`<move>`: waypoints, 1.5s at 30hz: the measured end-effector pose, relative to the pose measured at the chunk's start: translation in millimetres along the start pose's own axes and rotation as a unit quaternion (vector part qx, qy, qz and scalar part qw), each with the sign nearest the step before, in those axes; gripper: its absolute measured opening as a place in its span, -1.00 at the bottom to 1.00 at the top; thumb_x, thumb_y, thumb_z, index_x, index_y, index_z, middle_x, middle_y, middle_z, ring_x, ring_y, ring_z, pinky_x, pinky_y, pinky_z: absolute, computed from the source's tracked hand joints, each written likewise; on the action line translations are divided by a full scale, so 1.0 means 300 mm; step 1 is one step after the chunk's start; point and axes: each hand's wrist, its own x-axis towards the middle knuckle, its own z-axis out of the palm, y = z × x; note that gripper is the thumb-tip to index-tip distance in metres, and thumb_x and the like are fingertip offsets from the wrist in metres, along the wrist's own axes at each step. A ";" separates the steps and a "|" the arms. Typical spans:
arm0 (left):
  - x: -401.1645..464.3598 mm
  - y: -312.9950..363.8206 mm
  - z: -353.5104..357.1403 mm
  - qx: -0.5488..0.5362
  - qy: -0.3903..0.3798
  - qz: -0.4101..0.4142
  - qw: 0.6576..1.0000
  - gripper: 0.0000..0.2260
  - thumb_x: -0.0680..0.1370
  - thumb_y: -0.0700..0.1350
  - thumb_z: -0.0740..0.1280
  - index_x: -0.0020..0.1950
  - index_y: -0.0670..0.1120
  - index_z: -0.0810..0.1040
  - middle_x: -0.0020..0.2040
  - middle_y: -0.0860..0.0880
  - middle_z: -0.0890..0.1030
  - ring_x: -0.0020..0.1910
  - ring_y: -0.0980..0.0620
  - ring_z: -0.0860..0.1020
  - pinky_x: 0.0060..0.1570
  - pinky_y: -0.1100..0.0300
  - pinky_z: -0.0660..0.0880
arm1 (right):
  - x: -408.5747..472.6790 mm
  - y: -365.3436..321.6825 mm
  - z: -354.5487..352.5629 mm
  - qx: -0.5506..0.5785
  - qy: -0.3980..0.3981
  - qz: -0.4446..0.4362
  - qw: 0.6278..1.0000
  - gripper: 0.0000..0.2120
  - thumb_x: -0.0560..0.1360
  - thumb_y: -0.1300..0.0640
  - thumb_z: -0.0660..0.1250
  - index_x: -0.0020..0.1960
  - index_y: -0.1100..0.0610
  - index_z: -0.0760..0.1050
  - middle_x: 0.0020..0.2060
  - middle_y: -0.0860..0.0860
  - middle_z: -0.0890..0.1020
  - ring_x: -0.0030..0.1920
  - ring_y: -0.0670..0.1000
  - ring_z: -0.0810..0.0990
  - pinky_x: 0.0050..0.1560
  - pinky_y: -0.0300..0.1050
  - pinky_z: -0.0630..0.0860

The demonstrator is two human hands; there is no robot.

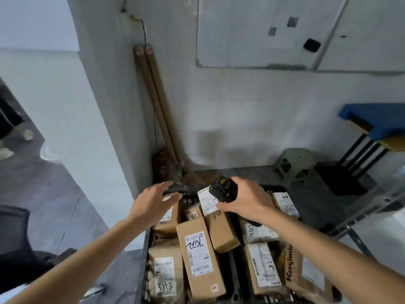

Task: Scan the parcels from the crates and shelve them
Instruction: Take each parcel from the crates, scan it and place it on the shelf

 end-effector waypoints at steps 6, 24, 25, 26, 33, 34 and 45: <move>0.060 -0.163 0.307 -0.003 -0.060 -0.023 0.998 -0.45 0.58 0.28 0.27 0.53 0.11 0.37 0.43 0.10 0.51 0.37 0.06 0.49 0.21 0.09 0.49 | 0.118 0.143 0.295 -0.011 -0.022 0.029 0.999 -0.51 0.26 -0.31 0.54 0.06 -0.10 0.54 -0.09 -0.19 0.64 -0.04 -0.08 0.63 -0.21 -0.17 0.51; 0.350 -0.089 0.827 -0.064 -0.140 -0.068 0.986 -0.61 0.60 0.27 0.20 0.23 0.06 0.60 0.09 0.08 0.68 0.00 0.07 0.60 -0.20 0.16 0.50 | 0.377 0.513 0.572 0.115 -0.113 0.075 0.984 -0.39 0.23 -0.23 0.59 0.22 -0.11 0.55 -0.03 -0.22 0.66 0.00 -0.21 0.62 0.06 -0.15 0.61; 0.356 -0.088 0.830 -0.066 -0.141 -0.075 0.985 -0.61 0.60 0.27 0.21 0.23 0.06 0.61 0.08 0.09 0.68 0.01 0.06 0.60 -0.15 0.14 0.52 | 0.382 0.517 0.577 0.129 -0.127 0.076 0.981 -0.38 0.23 -0.21 0.60 0.23 -0.11 0.55 -0.01 -0.21 0.66 0.01 -0.21 0.61 0.08 -0.15 0.60; 0.360 -0.087 0.834 -0.069 -0.140 -0.082 0.984 -0.63 0.60 0.26 0.22 0.23 0.08 0.61 0.05 0.10 0.68 -0.02 0.08 0.59 -0.15 0.14 0.51 | 0.385 0.520 0.582 0.141 -0.138 0.078 0.977 -0.37 0.22 -0.20 0.60 0.25 -0.10 0.55 0.00 -0.20 0.66 0.03 -0.20 0.61 0.11 -0.13 0.61; 0.344 -0.054 0.822 -0.170 -0.116 -0.075 0.976 -0.71 0.62 0.12 0.30 0.35 0.24 0.54 0.06 0.20 0.66 -0.05 0.18 0.61 -0.07 0.13 0.59 | 0.378 0.518 0.592 0.225 -0.128 0.092 0.962 -0.47 0.30 -0.05 0.66 0.21 -0.10 0.57 0.02 -0.23 0.67 0.05 -0.27 0.60 -0.07 -0.41 0.45; 0.342 -0.049 0.822 -0.177 -0.113 -0.070 0.975 -0.69 0.62 0.12 0.30 0.37 0.28 0.52 0.07 0.17 0.68 -0.04 0.15 0.62 -0.02 0.06 0.61 | 0.376 0.518 0.589 0.236 -0.122 0.095 0.959 -0.52 0.31 -0.03 0.65 0.17 -0.10 0.59 0.00 -0.23 0.68 0.04 -0.26 0.61 -0.09 -0.41 0.45; 0.330 0.069 0.702 -0.264 -0.066 -0.030 0.962 -0.55 0.58 0.20 0.23 0.48 0.38 0.30 0.20 0.10 0.62 0.22 0.12 0.55 0.21 -0.03 0.55 | 0.301 0.489 0.441 0.301 -0.049 0.076 0.949 -0.65 0.37 0.05 0.64 0.10 -0.07 0.62 -0.07 -0.23 0.72 -0.03 -0.33 0.63 -0.14 -0.48 0.48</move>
